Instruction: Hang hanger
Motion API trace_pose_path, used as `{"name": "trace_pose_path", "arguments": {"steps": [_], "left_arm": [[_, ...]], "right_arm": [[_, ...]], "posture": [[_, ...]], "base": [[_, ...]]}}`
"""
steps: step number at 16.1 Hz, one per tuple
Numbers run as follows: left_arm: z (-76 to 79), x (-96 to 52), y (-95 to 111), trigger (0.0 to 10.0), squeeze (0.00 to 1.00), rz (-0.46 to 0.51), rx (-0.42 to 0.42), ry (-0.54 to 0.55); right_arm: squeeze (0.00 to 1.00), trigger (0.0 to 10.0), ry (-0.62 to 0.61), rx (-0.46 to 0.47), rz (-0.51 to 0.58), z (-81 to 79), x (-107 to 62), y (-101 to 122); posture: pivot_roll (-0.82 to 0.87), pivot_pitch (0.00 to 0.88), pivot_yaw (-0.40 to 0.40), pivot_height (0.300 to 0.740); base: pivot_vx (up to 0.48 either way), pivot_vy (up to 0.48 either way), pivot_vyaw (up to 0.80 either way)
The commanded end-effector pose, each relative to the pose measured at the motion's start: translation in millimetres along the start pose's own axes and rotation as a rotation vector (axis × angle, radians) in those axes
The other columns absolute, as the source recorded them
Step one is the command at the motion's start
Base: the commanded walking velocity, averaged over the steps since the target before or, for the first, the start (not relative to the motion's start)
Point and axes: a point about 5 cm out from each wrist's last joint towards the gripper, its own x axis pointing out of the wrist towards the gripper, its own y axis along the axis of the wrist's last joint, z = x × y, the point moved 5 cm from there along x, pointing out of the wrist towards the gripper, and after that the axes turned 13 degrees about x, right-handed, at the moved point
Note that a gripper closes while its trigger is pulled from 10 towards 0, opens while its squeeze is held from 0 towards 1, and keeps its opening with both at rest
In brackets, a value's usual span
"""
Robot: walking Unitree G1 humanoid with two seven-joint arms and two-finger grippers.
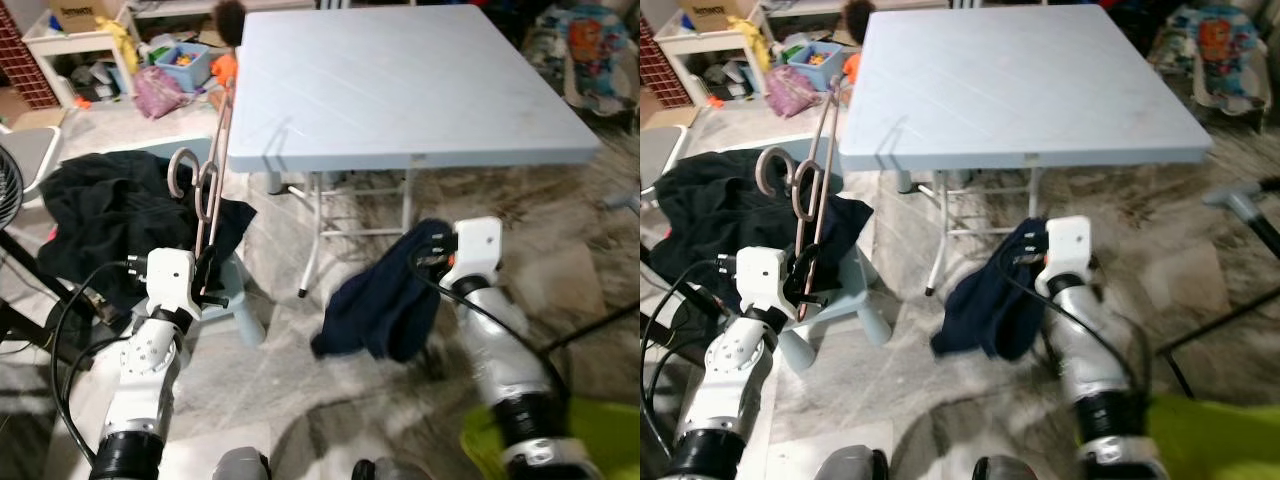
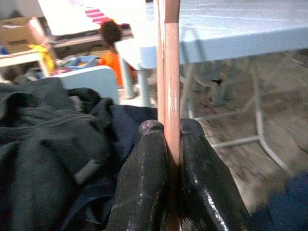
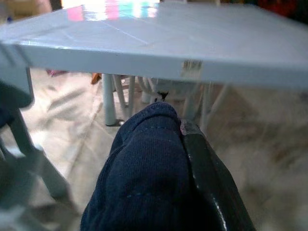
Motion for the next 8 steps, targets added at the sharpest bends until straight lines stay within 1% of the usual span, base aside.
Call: {"name": "trace_pose_path", "arguments": {"steps": [1,2,3,4,5,6,8], "left_arm": [[-6.9,-0.6,8,10.0,0.0,0.032,0.011,0.036],[-5.6,-1.1,13,10.0,0.0,0.051,0.011,0.036],[-5.0,-2.7,15,10.0,0.0,0.057,0.009,0.035],[-1.0,-8.0,9,10.0,0.0,0.041,0.017,0.011],[0.1,-11.0,6,10.0,0.0,0.035,0.028,0.0],[-3.8,-11.9,3,10.0,0.0,0.022,0.022,0.009],[-12.2,-8.0,-1,10.0,0.0,0.005,0.021,0.031]], "right_arm": [[0.0,10.0,-0.073,-0.003,0.045,11.2,-0.2,7],[0.0,10.0,-0.091,-0.042,0.046,14.1,-1.0,5],[0.0,10.0,-0.061,-0.015,0.012,11.8,-2.7,1],[0.0,10.0,-0.062,-0.102,0.028,15.4,-7.1,2],[0.0,10.0,-0.079,-0.127,0.054,21.9,-9.1,9],[0.0,10.0,-0.128,-0.197,0.094,33.0,-9.9,20],[0.0,10.0,-0.17,-0.185,0.149,43.7,-8.6,36]], "posture": [[0.05,0.0,0.004,0.74],[0.04,0.0,0.005,0.74],[0.04,0.0,0.009,0.74],[0.04,0.0,0.005,0.74],[0.03,0.0,0.003,0.74],[0.02,0.0,-0.002,0.74],[0.02,0.0,-0.011,0.74]], "base": [[0.319,0.0,0.0],[0.33,0.0,0.0],[0.337,0.0,0.0],[0.345,0.0,0.0],[0.349,0.0,0.0],[0.36,0.0,0.0],[0.48,0.0,0.0]]}}
